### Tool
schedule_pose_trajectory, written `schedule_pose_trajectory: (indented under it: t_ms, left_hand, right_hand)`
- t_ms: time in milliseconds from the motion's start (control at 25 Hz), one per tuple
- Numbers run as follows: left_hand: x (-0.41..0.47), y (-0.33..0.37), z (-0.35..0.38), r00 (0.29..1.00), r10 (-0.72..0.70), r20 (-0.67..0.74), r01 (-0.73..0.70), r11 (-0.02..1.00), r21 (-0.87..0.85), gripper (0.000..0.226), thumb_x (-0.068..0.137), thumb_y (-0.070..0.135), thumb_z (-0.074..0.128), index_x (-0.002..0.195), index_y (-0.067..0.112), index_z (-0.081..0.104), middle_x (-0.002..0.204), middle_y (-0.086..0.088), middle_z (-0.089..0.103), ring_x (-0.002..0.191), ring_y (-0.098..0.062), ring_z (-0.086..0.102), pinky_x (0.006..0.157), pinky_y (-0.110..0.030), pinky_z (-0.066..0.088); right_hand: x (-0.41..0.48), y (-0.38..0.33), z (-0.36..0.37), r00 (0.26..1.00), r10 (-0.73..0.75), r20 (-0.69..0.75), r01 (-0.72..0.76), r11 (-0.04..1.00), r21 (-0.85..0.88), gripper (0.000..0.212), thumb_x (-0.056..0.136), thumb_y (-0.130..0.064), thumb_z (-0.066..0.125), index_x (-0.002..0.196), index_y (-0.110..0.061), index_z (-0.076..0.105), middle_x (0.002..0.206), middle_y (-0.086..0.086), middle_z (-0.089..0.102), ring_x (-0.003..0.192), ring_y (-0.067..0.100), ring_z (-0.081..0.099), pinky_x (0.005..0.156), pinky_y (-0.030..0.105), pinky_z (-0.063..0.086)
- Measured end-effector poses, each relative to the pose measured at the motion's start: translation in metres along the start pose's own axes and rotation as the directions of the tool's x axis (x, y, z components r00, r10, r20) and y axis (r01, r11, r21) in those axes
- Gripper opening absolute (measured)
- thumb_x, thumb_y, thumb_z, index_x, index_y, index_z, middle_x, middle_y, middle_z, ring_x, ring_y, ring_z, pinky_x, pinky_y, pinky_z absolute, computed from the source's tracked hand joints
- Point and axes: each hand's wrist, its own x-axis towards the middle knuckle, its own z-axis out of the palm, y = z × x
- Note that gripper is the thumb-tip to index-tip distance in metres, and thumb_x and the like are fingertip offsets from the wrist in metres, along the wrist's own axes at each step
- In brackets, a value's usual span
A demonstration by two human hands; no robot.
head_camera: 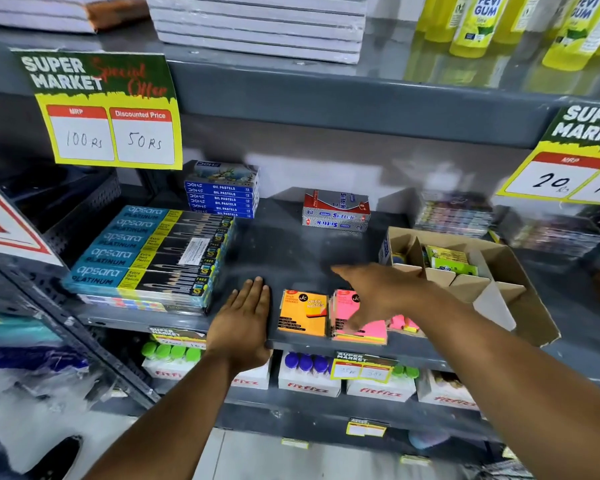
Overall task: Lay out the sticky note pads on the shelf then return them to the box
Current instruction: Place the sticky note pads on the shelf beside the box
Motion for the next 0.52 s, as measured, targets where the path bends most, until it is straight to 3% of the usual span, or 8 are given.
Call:
schedule_pose_trajectory:
  t_ms: [120,240,400,520]
  left_hand:
    - [0.001,0.002,-0.002,1.000,-0.024,-0.009,0.024,1.000,-0.005,0.110,0.071,0.054,0.057,0.149,0.008,-0.005,0.160,-0.012,-0.007,0.146,-0.024,-0.007,0.119,-0.039,0.002]
    - [0.000,0.004,-0.003,0.999,-0.035,-0.008,0.035,0.999,0.005,0.112,0.070,0.055,0.059,0.149,0.008,-0.005,0.160,-0.012,-0.007,0.146,-0.025,-0.007,0.118,-0.039,0.002]
    - [0.001,0.003,-0.003,0.999,-0.032,-0.005,0.032,0.999,-0.012,0.111,0.071,0.056,0.057,0.149,0.008,-0.007,0.160,-0.011,-0.009,0.146,-0.024,-0.008,0.119,-0.039,0.001]
    - [0.000,0.001,-0.002,1.000,-0.016,0.002,0.016,1.000,-0.021,0.107,0.072,0.058,0.049,0.149,0.009,-0.008,0.159,-0.010,-0.009,0.145,-0.023,-0.010,0.119,-0.040,0.001]
  right_hand:
    - [-0.007,0.008,0.014,0.999,0.023,0.049,-0.018,0.995,-0.098,0.109,0.065,-0.046,0.087,0.152,-0.017,0.027,0.151,0.008,0.046,0.132,0.029,0.048,0.105,0.037,0.043]
    - [-0.005,0.010,0.021,1.000,0.006,-0.011,-0.008,0.988,-0.156,0.108,0.067,-0.045,0.086,0.152,-0.017,0.025,0.151,0.007,0.046,0.133,0.029,0.047,0.106,0.038,0.043]
    - [-0.005,0.014,0.013,1.000,0.021,-0.013,-0.021,0.999,-0.030,0.106,0.073,-0.037,0.084,0.155,-0.018,0.019,0.154,0.007,0.042,0.135,0.027,0.045,0.104,0.034,0.041]
    - [0.001,0.019,-0.012,0.995,0.053,-0.080,-0.052,0.998,0.024,0.100,0.078,-0.031,0.082,0.155,-0.016,0.020,0.132,0.006,0.060,0.110,0.021,0.060,0.081,0.025,0.045]
